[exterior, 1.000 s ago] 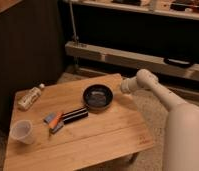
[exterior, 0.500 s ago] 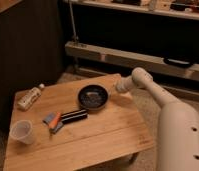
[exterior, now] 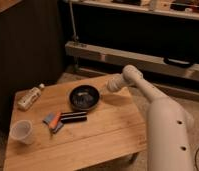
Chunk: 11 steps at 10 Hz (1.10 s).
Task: Push the ceramic bowl across the table
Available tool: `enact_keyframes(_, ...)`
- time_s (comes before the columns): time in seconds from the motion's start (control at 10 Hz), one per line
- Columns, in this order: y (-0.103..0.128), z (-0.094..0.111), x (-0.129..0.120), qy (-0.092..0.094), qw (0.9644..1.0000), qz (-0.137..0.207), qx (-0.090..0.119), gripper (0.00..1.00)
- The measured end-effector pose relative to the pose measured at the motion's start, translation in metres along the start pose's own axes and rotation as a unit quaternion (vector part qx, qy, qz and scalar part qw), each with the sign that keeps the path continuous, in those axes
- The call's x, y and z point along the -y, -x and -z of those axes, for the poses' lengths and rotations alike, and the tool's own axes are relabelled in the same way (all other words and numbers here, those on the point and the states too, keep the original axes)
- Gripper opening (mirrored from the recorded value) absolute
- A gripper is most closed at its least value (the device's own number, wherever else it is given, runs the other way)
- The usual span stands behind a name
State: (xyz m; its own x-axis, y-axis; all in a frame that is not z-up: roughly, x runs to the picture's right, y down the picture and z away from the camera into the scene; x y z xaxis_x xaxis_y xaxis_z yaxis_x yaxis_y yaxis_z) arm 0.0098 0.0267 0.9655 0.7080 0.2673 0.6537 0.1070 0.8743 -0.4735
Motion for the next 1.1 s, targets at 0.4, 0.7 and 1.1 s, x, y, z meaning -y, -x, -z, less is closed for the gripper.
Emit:
enact_keyframes(0.4, 0.022, -0.044, -0.009, 0.044, 0.9988, 0.020, 0.013, 0.00)
enact_keyframes(0.7, 0.033, -0.062, -0.005, 0.054, 0.9980, 0.029, 0.019, 0.00)
enact_keyframes(1.1, 0.046, -0.075, 0.000, 0.056, 0.9969, 0.051, 0.020, 0.00)
